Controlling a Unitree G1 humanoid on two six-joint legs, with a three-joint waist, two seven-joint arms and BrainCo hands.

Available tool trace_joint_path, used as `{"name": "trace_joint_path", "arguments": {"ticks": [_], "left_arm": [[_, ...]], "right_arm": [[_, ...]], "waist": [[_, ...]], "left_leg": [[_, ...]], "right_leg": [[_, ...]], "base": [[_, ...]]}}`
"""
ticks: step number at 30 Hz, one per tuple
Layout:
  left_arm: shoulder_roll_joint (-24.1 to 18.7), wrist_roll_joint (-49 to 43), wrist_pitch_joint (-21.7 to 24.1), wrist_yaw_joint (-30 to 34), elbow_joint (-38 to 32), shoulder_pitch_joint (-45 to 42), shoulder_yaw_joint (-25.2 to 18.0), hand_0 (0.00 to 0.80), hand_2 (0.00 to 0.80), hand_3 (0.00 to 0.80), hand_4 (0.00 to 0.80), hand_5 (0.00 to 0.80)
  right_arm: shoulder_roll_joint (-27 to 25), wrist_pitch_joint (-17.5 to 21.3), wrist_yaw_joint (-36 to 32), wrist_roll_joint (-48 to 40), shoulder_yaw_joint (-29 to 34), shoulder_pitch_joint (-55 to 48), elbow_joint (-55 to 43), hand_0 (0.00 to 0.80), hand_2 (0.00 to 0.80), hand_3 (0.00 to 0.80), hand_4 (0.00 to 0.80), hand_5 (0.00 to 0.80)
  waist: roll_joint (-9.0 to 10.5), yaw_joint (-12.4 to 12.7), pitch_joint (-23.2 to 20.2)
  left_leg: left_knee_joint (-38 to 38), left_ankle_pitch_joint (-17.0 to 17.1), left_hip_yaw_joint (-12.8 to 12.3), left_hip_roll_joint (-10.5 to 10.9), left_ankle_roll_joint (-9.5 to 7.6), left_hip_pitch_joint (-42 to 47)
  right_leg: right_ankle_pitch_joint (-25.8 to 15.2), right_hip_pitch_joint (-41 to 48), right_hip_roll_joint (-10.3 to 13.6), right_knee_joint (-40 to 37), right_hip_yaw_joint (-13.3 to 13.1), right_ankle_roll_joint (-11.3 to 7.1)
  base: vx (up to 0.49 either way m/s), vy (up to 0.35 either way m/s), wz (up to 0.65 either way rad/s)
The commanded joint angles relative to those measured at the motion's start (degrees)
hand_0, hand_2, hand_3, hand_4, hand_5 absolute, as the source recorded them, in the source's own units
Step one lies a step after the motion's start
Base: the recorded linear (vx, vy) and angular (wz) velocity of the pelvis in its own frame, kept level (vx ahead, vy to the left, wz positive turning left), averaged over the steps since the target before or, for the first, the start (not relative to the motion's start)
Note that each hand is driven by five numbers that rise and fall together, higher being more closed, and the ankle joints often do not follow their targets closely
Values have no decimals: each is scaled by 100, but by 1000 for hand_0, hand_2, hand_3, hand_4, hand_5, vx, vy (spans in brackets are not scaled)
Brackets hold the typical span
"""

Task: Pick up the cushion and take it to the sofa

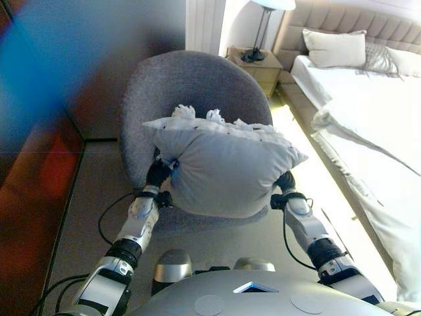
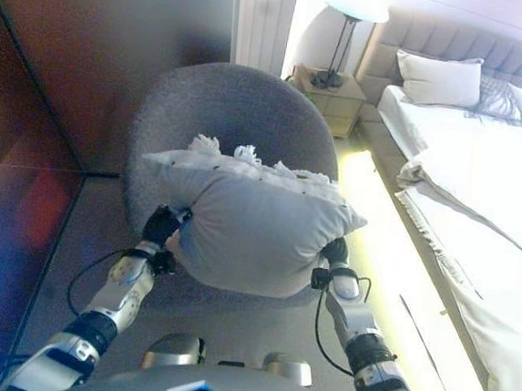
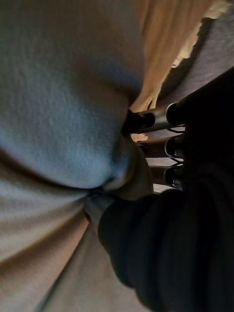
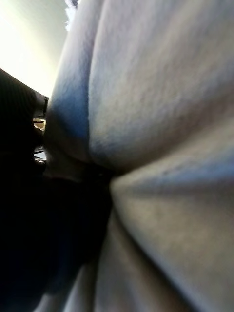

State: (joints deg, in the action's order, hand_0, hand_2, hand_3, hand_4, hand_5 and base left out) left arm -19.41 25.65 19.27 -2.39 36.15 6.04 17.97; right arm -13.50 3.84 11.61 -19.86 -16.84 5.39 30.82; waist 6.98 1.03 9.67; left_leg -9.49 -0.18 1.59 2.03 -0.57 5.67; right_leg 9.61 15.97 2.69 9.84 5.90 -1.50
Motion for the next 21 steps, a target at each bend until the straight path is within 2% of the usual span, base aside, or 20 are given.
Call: {"name": "trace_joint_path", "arguments": {"ticks": [1,4,9,14,21], "left_arm": [[549,-50,272,257,-201,574,488,800,800,800,800,800],[561,-116,171,442,-86,451,456,800,800,800,800,800],[501,-130,52,630,24,364,461,800,800,800,800,800],[422,-177,-197,538,254,363,323,800,800,800,800,800],[419,-465,-655,366,675,364,178,787,787,787,787,787]], "right_arm": [[249,207,-234,69,-289,577,-103,800,800,800,800,800],[276,99,-184,150,-304,597,105,800,800,800,800,800],[333,180,-125,122,-357,754,419,800,800,800,800,800],[432,114,-76,-13,-382,883,704,800,800,800,800,800],[515,-65,-15,-150,-401,765,1178,800,800,800,800,800]], "waist": [[-262,-41,-437],[-221,34,-441],[-131,149,-340],[-9,268,-261],[90,334,-357]], "left_leg": [[387,-897,-124,-1,-160,888],[349,-928,-76,-3,-185,967],[256,-989,10,-34,-246,1037],[141,-1022,163,-11,-344,1119],[70,-1067,275,24,-455,1270]], "right_leg": [[-1196,-965,47,-518,-404,-576],[-1272,-917,55,-532,-389,-624],[-1394,-974,72,-480,-336,-698],[-1526,-1000,111,-364,-222,-788],[-1587,-936,159,-234,-64,-843]], "base": [[285,-113,1],[231,-115,5],[189,-118,13],[223,-93,37],[199,-35,12]]}}
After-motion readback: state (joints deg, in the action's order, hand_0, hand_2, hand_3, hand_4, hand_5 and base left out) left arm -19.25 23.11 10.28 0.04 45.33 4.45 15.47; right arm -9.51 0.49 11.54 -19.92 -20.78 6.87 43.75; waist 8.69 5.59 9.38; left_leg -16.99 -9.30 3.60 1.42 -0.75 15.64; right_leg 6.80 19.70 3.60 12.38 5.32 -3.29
